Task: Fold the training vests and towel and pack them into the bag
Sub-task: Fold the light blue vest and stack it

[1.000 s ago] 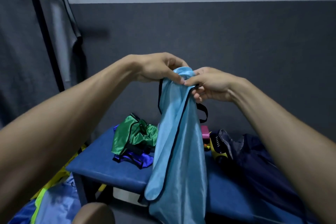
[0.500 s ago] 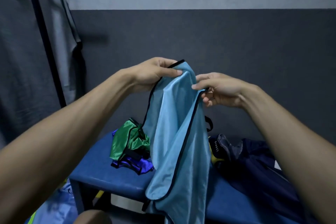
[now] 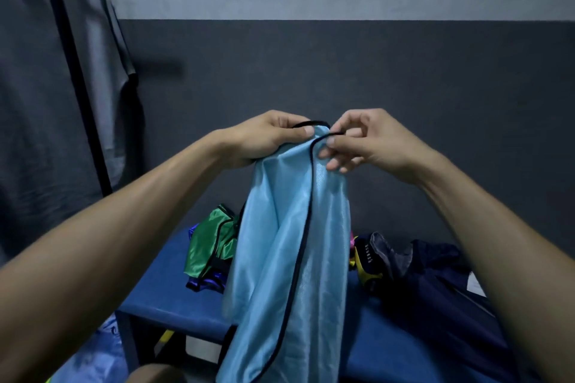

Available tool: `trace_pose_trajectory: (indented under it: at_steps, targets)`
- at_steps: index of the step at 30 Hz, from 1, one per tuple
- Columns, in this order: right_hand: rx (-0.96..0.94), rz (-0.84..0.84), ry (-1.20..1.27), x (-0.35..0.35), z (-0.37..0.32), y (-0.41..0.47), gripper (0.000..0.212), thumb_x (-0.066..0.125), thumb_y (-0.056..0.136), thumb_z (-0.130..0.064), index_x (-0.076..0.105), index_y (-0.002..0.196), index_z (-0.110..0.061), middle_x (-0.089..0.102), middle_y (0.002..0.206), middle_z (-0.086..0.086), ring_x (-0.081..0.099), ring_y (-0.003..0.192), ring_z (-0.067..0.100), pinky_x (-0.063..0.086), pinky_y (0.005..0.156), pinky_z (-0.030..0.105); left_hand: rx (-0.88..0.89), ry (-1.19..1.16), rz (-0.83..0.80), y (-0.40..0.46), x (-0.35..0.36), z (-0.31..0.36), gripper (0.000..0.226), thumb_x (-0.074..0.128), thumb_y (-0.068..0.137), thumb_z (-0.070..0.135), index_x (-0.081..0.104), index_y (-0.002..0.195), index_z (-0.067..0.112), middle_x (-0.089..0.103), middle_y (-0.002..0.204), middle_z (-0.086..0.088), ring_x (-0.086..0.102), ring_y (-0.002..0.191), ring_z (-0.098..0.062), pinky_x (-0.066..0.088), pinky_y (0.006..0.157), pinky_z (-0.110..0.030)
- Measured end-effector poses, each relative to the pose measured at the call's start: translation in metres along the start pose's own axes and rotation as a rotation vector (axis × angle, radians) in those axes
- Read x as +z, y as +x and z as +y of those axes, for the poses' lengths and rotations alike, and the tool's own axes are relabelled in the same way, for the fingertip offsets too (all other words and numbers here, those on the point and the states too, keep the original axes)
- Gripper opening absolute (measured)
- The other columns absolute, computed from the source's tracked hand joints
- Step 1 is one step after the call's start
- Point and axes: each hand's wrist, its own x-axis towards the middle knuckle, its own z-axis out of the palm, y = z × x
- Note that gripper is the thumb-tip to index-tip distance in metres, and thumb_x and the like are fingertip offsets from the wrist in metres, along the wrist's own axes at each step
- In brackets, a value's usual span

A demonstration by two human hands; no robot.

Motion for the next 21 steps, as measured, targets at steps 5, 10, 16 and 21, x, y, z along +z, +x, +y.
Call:
trace_pose_trajectory:
  at_steps: [5, 10, 16, 21]
  targets:
    - [-0.233, 0.243, -0.427, 0.000, 0.008, 0.009, 0.019, 0.079, 0.089, -0.033, 0.072, 0.082, -0.017, 0.062, 0.097, -0.003, 0.056, 0.082, 0.003, 0.042, 0.076, 0.024, 0.031, 0.004, -0.006, 0.001, 0.002, -0.007, 0.034, 0.048, 0.108, 0.020, 0.062, 0.136, 0.006, 0.068, 0.130, -0.015, 0.067, 0.107, -0.019, 0.055, 0.093, -0.030]
    - [-0.220, 0.068, -0.127, 0.002, 0.011, 0.012, 0.025, 0.077, 0.090, -0.015, 0.062, 0.074, -0.003, 0.069, 0.092, 0.003, 0.064, 0.087, 0.013, 0.047, 0.088, 0.034, 0.086, -0.010, -0.037, 0.001, 0.005, -0.006, 0.029, 0.046, 0.109, 0.018, 0.064, 0.131, 0.009, 0.073, 0.119, -0.005, 0.068, 0.105, -0.014, 0.053, 0.089, -0.027]
    - [-0.126, 0.014, -0.147, 0.001, 0.005, 0.019, 0.028, 0.076, 0.083, -0.015, 0.060, 0.062, -0.008, 0.053, 0.068, 0.011, 0.050, 0.072, 0.020, 0.042, 0.074, 0.037, 0.153, 0.270, -0.006, 0.001, 0.007, -0.007, 0.025, 0.051, 0.107, 0.011, 0.060, 0.129, 0.004, 0.069, 0.116, -0.004, 0.063, 0.104, -0.009, 0.051, 0.093, -0.026]
    - [-0.119, 0.021, -0.526, -0.014, -0.017, 0.026, 0.028, 0.076, 0.087, -0.021, 0.064, 0.064, -0.009, 0.052, 0.056, -0.003, 0.042, 0.054, 0.006, 0.033, 0.055, 0.026, 0.160, 0.525, 0.108, -0.002, 0.017, -0.015, 0.037, 0.058, 0.094, 0.014, 0.049, 0.128, 0.021, 0.065, 0.117, 0.000, 0.062, 0.102, -0.011, 0.052, 0.093, -0.034]
